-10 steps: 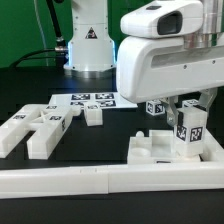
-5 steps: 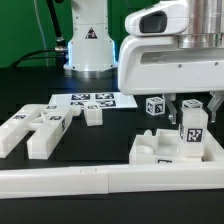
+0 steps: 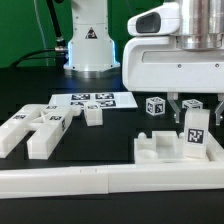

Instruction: Assemble chair

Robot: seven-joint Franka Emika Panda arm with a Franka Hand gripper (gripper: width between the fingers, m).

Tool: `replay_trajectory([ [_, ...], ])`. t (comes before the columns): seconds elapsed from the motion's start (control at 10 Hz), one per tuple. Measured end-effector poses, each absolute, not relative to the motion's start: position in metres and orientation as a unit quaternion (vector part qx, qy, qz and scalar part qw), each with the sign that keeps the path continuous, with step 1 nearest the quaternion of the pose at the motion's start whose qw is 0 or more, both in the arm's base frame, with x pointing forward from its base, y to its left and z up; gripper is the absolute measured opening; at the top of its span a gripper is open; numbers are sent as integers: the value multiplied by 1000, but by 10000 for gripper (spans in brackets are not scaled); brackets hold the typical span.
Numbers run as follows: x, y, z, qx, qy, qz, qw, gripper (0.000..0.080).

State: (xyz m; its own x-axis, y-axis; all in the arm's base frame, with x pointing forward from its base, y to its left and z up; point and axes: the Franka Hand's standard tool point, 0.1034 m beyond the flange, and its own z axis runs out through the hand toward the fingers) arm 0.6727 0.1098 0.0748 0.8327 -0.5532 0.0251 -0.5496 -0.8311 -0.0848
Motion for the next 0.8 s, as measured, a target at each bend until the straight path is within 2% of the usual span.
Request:
replay_trajectory([
  [0.3,673,113,75,-907,418,-8,60,291],
  [0.8,673,113,75,-877,476,-4,62,291],
])
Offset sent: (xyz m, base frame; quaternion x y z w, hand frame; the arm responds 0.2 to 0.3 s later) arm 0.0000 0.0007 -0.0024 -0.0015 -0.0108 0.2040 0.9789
